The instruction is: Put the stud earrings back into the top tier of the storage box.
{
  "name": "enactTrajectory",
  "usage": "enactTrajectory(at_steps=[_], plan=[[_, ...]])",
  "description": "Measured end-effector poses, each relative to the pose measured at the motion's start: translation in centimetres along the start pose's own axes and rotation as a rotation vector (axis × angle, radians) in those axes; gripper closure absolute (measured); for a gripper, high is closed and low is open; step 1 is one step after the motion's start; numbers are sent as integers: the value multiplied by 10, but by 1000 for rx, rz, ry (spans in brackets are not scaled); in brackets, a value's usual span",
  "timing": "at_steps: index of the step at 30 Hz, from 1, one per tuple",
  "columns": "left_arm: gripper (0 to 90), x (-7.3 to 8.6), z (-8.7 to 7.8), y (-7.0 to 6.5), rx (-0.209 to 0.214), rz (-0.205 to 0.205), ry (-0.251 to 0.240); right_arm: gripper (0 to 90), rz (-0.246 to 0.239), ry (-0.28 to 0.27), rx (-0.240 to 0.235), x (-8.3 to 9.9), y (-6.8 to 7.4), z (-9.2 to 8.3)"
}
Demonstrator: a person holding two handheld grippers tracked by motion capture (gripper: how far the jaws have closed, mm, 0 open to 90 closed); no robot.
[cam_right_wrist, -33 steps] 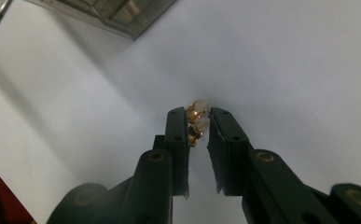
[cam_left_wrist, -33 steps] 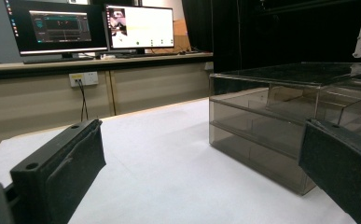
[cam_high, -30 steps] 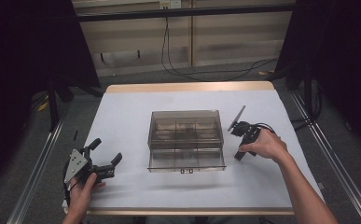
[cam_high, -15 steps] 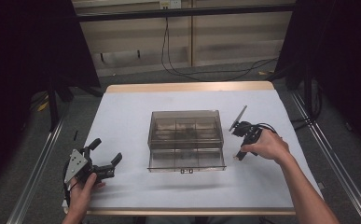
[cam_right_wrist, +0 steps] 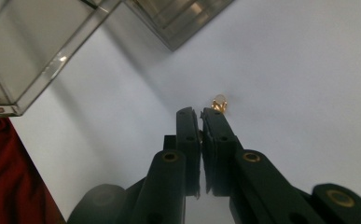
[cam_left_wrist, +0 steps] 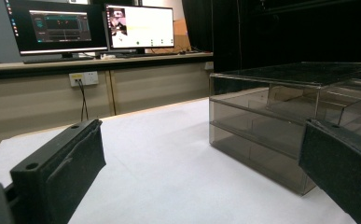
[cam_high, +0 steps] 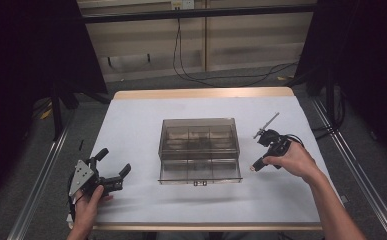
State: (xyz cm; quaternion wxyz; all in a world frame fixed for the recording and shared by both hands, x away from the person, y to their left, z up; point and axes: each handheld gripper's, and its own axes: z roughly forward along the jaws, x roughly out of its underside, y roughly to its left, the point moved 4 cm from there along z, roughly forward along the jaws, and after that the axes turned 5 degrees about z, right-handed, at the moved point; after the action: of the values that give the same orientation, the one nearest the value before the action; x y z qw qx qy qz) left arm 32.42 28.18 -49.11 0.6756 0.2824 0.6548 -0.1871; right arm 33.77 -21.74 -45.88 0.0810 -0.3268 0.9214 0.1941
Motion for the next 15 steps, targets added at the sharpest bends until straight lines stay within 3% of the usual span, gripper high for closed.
enactTrajectory(at_steps=[1, 2, 3, 5, 10, 11, 15], plan=[[5, 0, 0, 0, 0, 0, 0, 865, 0, 0, 0, 0, 0, 0], [4, 0, 0, 0, -2, -2, -1, 865, 2, -48, -10, 1, 2, -4], [5, 0, 0, 0, -2, -2, -1, 865, 2, -48, -10, 1, 2, -4], [5, 0, 0, 0, -3, -2, -1, 863, -8, -104, -21, 1, 4, -12], [4, 0, 0, 0, -3, -4, -1, 863, -6, -161, -20, 3, 4, -22], [4, 0, 0, 0, -1, -7, 0, 864, -13, -199, -22, 4, 4, -27], [5, 0, 0, 0, -3, -5, -1, 864, -25, -254, -34, 5, 6, -36]])
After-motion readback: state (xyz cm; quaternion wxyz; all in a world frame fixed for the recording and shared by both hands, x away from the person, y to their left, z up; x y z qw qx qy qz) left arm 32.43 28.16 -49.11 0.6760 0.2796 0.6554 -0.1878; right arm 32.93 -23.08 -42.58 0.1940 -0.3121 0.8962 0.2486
